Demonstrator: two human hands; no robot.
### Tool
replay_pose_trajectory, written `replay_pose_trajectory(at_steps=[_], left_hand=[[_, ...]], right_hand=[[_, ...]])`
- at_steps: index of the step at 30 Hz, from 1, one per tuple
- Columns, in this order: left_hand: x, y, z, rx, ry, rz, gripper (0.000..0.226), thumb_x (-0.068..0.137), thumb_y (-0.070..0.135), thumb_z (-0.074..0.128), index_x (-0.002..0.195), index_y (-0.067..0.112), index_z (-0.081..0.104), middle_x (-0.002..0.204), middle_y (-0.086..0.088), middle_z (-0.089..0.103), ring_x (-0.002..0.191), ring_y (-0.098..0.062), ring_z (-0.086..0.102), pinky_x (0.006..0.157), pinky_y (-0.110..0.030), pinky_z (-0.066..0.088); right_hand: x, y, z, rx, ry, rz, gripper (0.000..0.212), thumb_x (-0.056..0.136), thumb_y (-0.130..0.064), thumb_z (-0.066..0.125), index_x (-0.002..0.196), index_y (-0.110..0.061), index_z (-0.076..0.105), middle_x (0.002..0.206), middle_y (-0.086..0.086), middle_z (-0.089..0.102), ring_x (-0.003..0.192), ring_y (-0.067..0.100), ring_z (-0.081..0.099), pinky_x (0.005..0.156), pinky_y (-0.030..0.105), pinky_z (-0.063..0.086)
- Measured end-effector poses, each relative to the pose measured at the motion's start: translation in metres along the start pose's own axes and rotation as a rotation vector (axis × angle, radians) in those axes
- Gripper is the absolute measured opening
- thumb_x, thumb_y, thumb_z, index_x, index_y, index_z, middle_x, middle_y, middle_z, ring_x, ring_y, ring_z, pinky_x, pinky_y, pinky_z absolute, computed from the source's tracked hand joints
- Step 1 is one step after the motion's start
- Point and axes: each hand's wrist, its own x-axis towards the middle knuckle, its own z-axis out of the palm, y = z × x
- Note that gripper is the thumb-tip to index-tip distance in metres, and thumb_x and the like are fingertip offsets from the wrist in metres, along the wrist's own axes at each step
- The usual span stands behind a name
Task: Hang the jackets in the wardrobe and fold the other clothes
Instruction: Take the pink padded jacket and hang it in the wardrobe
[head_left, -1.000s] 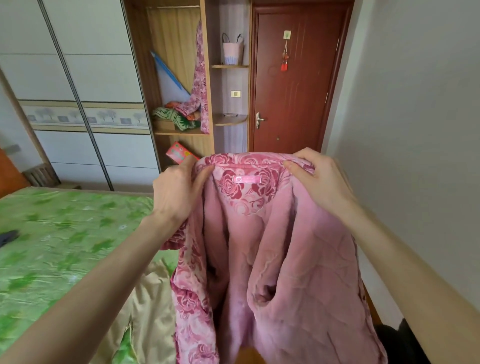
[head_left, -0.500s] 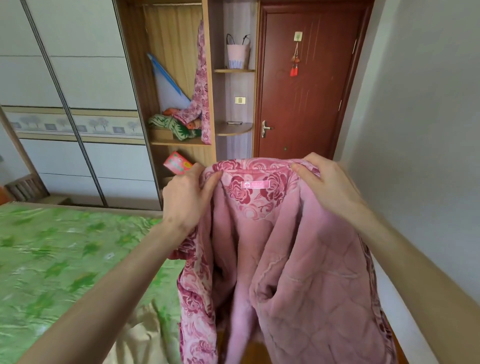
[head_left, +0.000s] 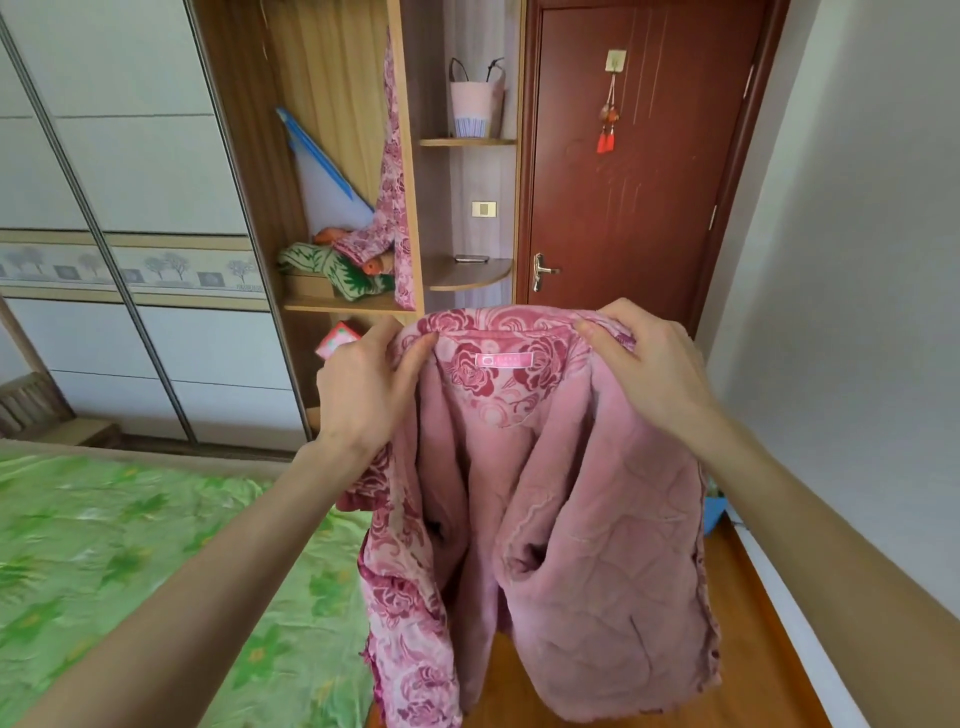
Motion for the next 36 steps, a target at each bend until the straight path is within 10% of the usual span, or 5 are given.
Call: replay_pose_trajectory(at_steps=[18, 36], left_hand=[[0.165, -0.087, 0.164, 0.056, 0.1, -0.201, 0.047, 0.101, 0.054, 0.059, 0.07, 0.025, 0.038, 0.054, 0.008, 0.044, 0.056, -0.025, 0.045, 0.053, -0.037, 0.027], [0.359, -0.303, 0.264, 0.002, 0.23, -0.292, 0.042, 0.1, 0.053, 0.061, 0.078, 0.018, 0.053, 0.065, 0.003, 0.059, 0.066, -0.027, 0.059, 0.06, -0.041, 0.045]], right_hand=[[0.252, 0.107, 0.141, 0.089, -0.12, -0.143, 0.033, 0.105, -0.053, 0.049, 0.103, -0.024, 0.063, 0.089, -0.004, 0.07, 0.089, 0.03, 0.066, 0.07, 0.039, 0.043], [0.478, 0.106, 0.368, 0.193, -0.158, -0.247, 0.035, 0.104, -0.054, 0.048, 0.103, -0.023, 0.063, 0.084, -0.005, 0.07, 0.08, 0.016, 0.066, 0.073, 0.044, 0.054]])
